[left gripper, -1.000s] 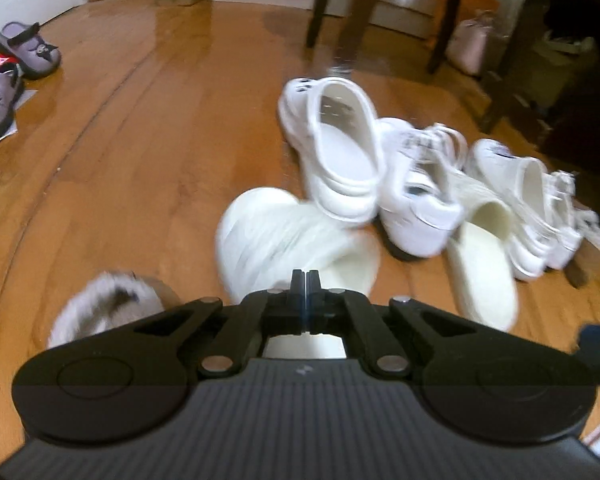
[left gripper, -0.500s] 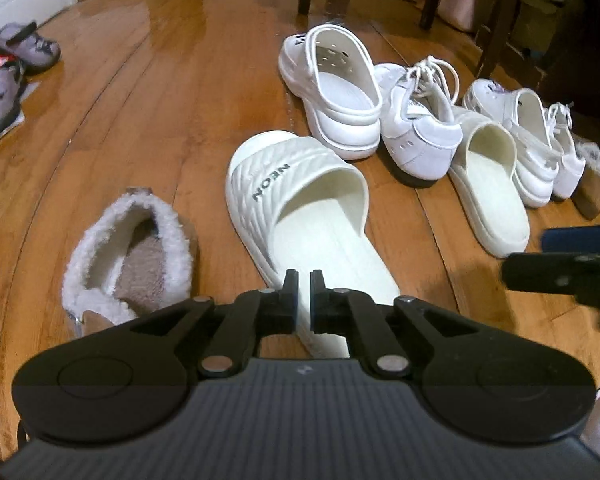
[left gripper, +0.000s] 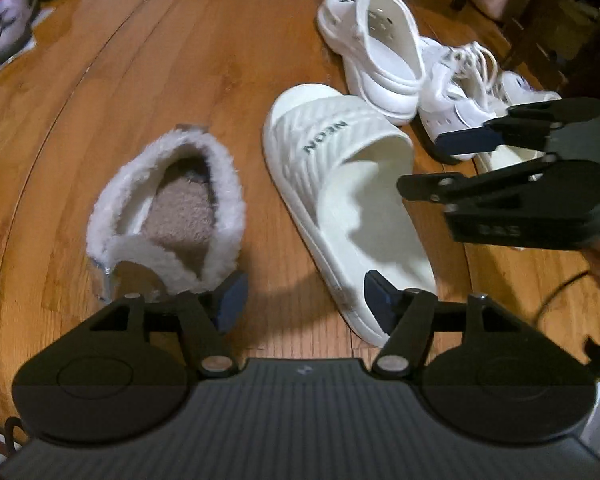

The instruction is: Organize scattered shoes

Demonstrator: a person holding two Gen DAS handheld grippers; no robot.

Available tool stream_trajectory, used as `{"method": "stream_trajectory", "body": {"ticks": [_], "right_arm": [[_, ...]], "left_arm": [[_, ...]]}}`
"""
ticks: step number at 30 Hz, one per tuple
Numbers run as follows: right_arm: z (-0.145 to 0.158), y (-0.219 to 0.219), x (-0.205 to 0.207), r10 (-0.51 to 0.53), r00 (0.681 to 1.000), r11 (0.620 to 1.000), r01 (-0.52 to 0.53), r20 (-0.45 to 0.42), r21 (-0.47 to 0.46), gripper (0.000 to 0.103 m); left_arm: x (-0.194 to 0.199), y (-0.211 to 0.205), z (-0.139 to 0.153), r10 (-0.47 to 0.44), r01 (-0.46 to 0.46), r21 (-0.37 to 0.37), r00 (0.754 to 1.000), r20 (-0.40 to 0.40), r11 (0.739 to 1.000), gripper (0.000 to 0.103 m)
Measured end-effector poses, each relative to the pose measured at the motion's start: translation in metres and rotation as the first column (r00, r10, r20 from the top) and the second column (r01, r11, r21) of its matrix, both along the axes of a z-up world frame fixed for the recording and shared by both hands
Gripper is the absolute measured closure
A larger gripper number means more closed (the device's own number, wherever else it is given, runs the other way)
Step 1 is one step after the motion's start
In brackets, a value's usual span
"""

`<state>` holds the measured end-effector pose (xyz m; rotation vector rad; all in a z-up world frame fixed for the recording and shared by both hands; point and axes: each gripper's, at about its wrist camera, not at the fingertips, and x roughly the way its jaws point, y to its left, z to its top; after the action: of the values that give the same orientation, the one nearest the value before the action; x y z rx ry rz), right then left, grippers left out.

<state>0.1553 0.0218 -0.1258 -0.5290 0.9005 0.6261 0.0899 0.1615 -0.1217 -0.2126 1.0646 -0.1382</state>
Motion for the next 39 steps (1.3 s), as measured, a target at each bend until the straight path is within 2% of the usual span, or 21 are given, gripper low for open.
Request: {"method": "stream_trajectory", "body": {"ticks": [3,7,9,12,16,19,23,26,31,33,39], "right_arm": [[-0.009,0.012,0.009,0.008,1.000,0.999,-0.008,0.016,-0.040,0.055],[-0.017,0.013,0.015,-0.084,0.996,0.995,0.086,0.039,-0.059,0.084],[-0.018,0.007,0.016,-0.160,0.986,0.986,0.162,0.045,-0.037,0.086],[-0.014,-0.007,0.000,-0.262,0.965,0.965,0.262,0.009,0.025,0.088],[-0.006,-0.031,-0.032,-0.389,0.920,0.916,0.393,-0.057,0.083,0.089],[-0.001,-0.057,-0.053,-0.518,0.846,0.842,0.530,-0.122,0.102,0.089],[-0.006,-0.084,-0.073,-0.620,0.740,0.727,0.666,-0.260,0.164,0.089],[-0.010,-0.104,-0.089,-0.671,0.645,0.623,0.758,-0.365,0.193,0.089],[-0.016,-0.136,-0.114,-0.706,0.468,0.429,0.880,-0.532,0.206,0.088],[-0.014,-0.137,-0.118,-0.704,0.457,0.408,0.887,-0.543,0.217,0.087],[-0.016,-0.160,-0.145,-0.597,0.330,0.181,0.943,-0.731,0.279,0.088]], "left_arm": [[0.001,0.005,0.004,0.021,-0.020,-0.008,0.998,0.051,1.000,0.039],[0.001,0.000,0.005,-0.007,0.008,-0.015,0.998,0.057,1.000,0.039],[0.002,0.000,0.004,-0.010,0.010,-0.010,0.999,0.051,1.000,0.039],[0.002,0.001,0.004,-0.006,0.006,-0.005,0.999,0.052,1.000,0.039],[0.001,0.001,0.005,-0.012,0.012,-0.005,0.998,0.055,1.000,0.035],[-0.001,0.001,0.007,-0.018,0.019,-0.018,0.998,0.053,1.000,0.035],[-0.003,0.001,0.009,-0.024,0.026,-0.044,0.998,0.051,0.999,0.035],[-0.005,0.000,0.011,-0.025,0.028,-0.056,0.998,0.052,0.998,0.035],[-0.007,0.000,0.011,-0.020,0.023,-0.049,0.998,0.053,0.999,0.035],[-0.007,0.002,0.012,-0.013,0.016,-0.053,0.998,0.058,0.998,0.035],[-0.008,0.006,0.015,0.000,0.005,-0.063,0.998,0.068,0.998,0.035]]}}
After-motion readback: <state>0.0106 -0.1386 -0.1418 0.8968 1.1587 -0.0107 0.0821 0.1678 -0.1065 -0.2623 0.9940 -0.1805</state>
